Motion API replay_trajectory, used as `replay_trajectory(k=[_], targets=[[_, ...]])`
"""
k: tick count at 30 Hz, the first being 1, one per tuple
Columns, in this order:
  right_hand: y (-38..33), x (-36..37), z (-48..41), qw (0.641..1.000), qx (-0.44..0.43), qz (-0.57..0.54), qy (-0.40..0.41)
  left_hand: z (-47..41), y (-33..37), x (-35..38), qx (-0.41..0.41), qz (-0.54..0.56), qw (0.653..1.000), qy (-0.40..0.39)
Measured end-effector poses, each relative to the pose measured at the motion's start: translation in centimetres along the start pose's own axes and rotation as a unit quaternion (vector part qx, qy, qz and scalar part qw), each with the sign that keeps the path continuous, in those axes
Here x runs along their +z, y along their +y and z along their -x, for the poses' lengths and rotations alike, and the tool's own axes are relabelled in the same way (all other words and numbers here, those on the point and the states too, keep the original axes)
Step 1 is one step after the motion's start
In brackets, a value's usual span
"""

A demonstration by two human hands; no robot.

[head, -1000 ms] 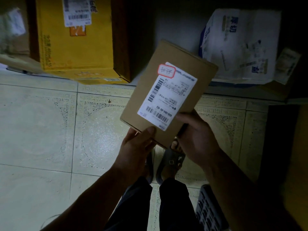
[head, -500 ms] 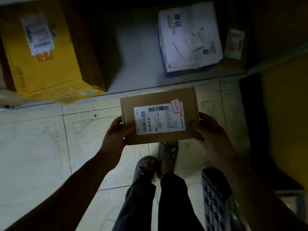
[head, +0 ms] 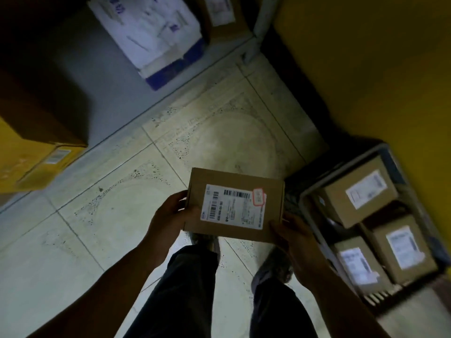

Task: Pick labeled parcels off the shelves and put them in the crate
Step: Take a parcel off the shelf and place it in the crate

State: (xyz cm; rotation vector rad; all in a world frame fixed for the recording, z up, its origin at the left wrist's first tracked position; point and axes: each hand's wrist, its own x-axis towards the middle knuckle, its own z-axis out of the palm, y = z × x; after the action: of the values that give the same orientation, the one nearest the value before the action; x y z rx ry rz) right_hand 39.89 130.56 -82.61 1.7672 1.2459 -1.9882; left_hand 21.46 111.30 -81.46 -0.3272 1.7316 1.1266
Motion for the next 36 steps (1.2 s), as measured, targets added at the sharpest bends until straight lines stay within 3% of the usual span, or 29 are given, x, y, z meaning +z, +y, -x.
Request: replay_trajectory(k=[8,17,23,36], targets=[[5.6,-11.4,2.0,0.993,0.018,-0.105,0.056,1.4,-2.1,11.9,0.009,-0.121,0.992,-0.046],[13.2,-26.3,3.5,0.973,0.018,-0.202,0.112,3.4,-5.5,29.7,0.05,-0.266,0.956,-0.11],[17.1,-30.9,2.2,0.959,0.025,-0.227,0.17,2.8,-8.2,36.7,0.077,-0.373,0.913,-0.146],[24.4,-37.2,-0.9,0.926,0.063,-0.22,0.3,0.2,-15.9,46.7,0.062,-0.475,0.852,-0.211]])
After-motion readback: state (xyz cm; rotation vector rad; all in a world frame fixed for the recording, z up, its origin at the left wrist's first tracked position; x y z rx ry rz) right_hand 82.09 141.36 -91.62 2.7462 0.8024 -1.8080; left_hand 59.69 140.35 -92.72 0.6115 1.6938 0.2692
